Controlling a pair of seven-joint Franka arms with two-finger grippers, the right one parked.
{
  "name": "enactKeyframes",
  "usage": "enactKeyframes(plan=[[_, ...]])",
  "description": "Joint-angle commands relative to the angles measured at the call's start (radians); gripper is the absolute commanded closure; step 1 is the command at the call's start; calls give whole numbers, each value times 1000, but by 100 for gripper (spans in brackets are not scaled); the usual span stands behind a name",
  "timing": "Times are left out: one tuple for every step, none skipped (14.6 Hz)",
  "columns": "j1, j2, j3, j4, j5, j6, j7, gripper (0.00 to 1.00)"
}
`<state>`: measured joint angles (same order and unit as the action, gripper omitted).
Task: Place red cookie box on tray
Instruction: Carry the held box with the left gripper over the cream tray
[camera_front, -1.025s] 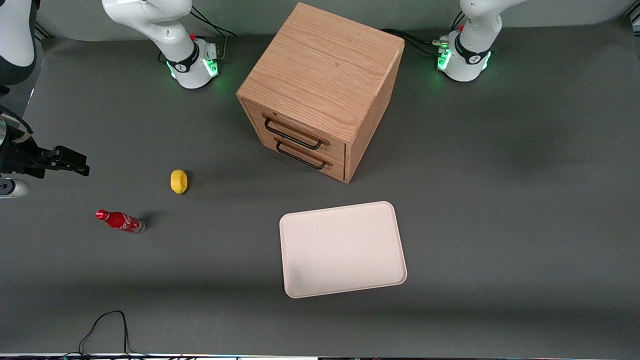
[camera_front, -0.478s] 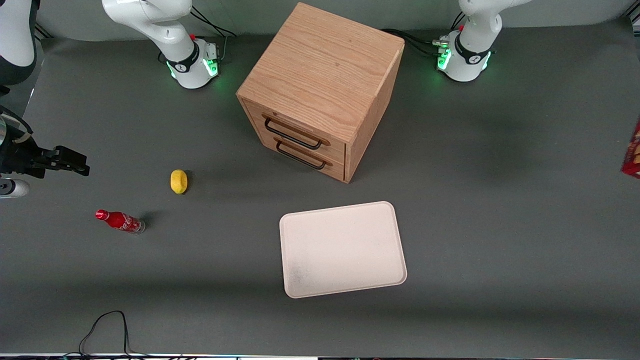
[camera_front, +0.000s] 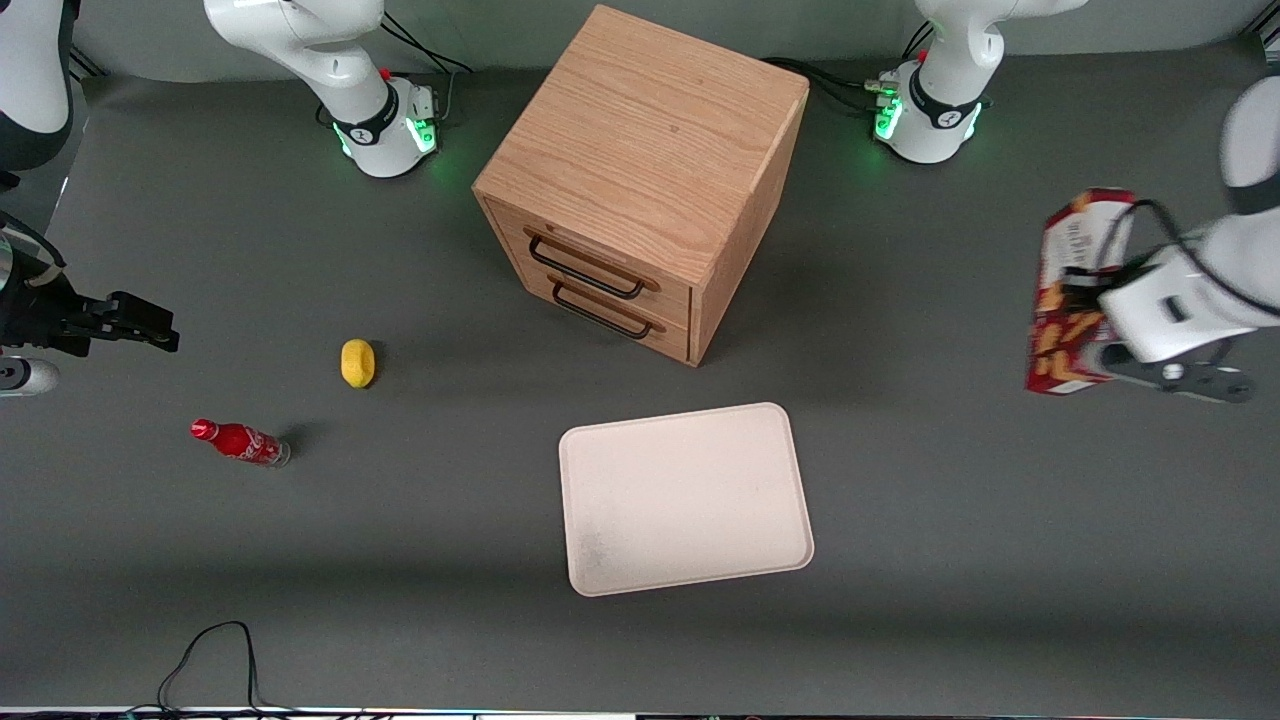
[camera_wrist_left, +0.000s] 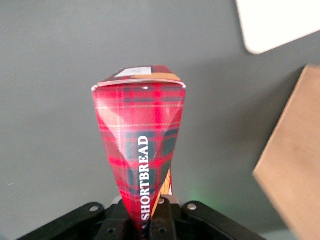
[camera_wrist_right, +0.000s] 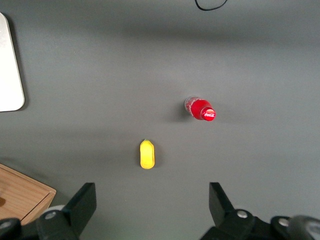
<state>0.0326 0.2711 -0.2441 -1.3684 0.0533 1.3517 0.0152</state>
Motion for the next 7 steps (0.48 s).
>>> enactKeyframes(plan=[[-32,127,-99,86,-3,85,-238,100],[-63,163,-104,87,-3,149,-286,100],[-101,198,-104,87,-3,217,-331,100],[-132,235,-104,89,-1,275,-380,100],[-175,273,-103,98,5,341,-441,100],[-206,311,-98,118,8,384,-495,100],[-235,357,-98,153,20,411,-541,100]])
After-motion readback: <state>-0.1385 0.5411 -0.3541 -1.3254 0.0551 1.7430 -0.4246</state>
